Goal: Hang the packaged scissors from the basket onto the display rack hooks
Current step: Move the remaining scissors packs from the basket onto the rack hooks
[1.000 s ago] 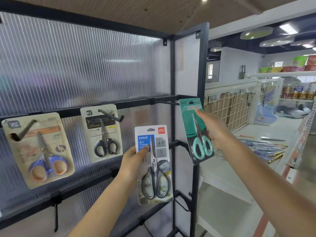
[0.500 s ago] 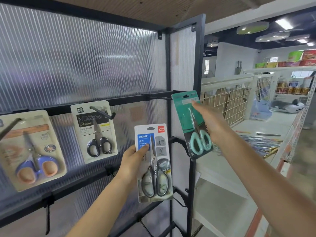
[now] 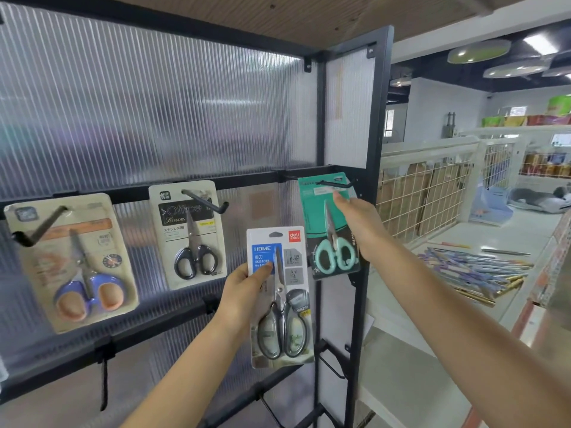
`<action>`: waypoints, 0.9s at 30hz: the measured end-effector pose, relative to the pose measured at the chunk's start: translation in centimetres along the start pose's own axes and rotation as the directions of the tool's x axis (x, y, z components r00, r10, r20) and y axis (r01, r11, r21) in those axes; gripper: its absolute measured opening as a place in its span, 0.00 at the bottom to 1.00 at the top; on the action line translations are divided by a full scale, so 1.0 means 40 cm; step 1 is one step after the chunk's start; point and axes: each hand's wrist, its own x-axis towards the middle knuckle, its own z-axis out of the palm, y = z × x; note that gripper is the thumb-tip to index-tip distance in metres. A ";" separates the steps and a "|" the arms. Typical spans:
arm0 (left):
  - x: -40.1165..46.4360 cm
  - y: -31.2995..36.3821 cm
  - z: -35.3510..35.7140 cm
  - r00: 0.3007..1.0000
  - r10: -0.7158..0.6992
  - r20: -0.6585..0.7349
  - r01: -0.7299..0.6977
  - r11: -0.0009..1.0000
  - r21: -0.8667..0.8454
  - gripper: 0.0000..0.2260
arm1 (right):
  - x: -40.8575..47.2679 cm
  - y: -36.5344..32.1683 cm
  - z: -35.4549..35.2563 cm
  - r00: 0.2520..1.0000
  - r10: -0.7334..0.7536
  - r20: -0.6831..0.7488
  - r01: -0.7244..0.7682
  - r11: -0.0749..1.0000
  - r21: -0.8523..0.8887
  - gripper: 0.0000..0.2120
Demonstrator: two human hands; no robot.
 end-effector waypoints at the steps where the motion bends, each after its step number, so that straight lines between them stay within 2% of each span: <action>1: 0.002 -0.001 -0.005 1.000 -0.001 -0.006 0.001 1.000 0.001 0.09 | 0.012 0.005 0.017 1.000 -0.004 -0.003 0.004 1.000 0.024 0.13; 6: 0.022 -0.007 -0.038 0.998 -0.001 -0.064 -0.001 1.000 -0.019 0.06 | 0.078 0.030 0.101 0.998 -0.060 0.011 0.059 0.997 0.052 0.11; 15: 0.047 -0.006 -0.073 0.999 0.023 -0.040 -0.025 0.999 -0.033 0.07 | 0.164 0.047 0.182 0.995 -0.096 -0.025 0.097 0.995 0.007 0.13; 19: 0.041 -0.011 -0.077 0.996 0.022 -0.084 -0.023 1.000 -0.009 0.06 | 0.171 0.065 0.173 0.994 -0.089 -0.061 0.084 0.993 -0.083 0.14; 22: 0.016 -0.019 -0.070 0.995 0.010 -0.100 -0.011 1.000 -0.010 0.06 | 0.125 0.075 0.141 0.985 -0.159 -0.071 0.140 0.967 -0.213 0.14; 24: -0.012 -0.019 -0.058 0.995 0.012 -0.096 -0.014 1.000 -0.025 0.06 | 0.059 0.071 0.119 0.977 -0.214 -0.019 0.199 0.934 -0.297 0.11; 27: -0.072 -0.026 -0.039 0.994 0.017 -0.107 -0.023 0.998 -0.051 0.04 | -0.067 0.060 0.089 0.948 -0.224 0.228 0.288 0.908 -0.304 0.04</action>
